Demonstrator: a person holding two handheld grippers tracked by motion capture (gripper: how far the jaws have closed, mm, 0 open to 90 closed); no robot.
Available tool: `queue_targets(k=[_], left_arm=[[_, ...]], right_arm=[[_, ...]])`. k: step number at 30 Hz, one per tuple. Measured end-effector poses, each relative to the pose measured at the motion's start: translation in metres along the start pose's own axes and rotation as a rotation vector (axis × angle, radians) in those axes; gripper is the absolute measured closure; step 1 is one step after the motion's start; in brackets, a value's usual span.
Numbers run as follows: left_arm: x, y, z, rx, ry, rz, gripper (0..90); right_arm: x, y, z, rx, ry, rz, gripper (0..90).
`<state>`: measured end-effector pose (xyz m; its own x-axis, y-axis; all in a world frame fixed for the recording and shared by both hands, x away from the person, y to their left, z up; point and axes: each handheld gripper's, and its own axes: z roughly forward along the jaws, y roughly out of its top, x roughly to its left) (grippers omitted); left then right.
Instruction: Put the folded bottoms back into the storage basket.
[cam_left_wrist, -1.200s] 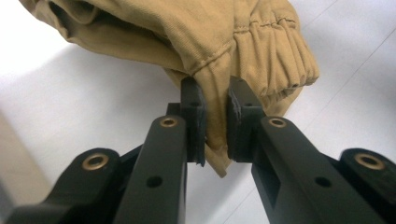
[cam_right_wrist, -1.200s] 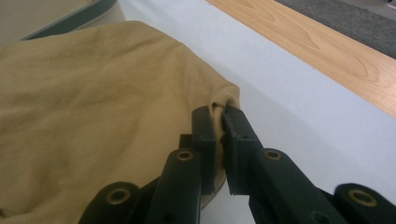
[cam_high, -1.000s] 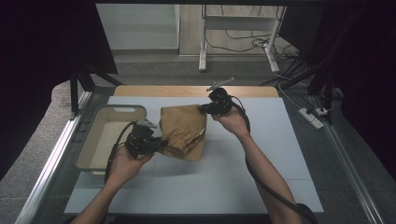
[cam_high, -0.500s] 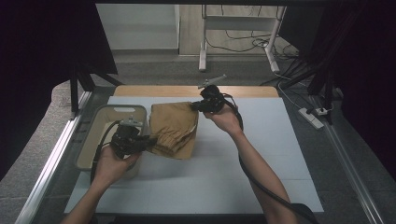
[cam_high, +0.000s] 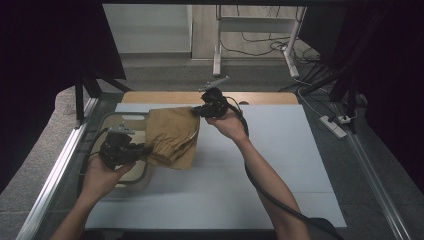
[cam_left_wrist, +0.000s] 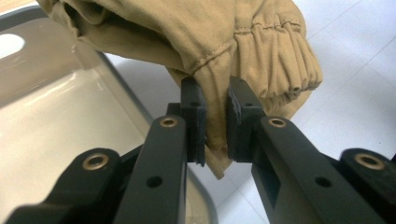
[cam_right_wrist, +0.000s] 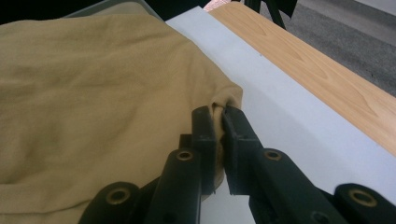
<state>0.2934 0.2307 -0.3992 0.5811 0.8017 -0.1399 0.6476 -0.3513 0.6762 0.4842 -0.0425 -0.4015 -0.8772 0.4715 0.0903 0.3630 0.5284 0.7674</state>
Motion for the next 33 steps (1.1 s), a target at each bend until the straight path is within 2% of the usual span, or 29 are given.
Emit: queue_targets(k=[9,21,33], left_arm=[[0.012,-0.01,-0.02,-0.009,0.029,-0.016,78.4],[0.033,-0.035,-0.046,-0.025,0.062,-0.069,78.4],[0.05,-0.056,-0.061,-0.013,0.097,-0.105,78.3]], right_arm=[[0.017,0.017,0.013,0.005,0.016,-0.029,84.1],[0.039,0.034,0.038,0.006,0.051,-0.065,84.0],[0.059,0.045,0.068,0.006,0.08,-0.093,84.0]])
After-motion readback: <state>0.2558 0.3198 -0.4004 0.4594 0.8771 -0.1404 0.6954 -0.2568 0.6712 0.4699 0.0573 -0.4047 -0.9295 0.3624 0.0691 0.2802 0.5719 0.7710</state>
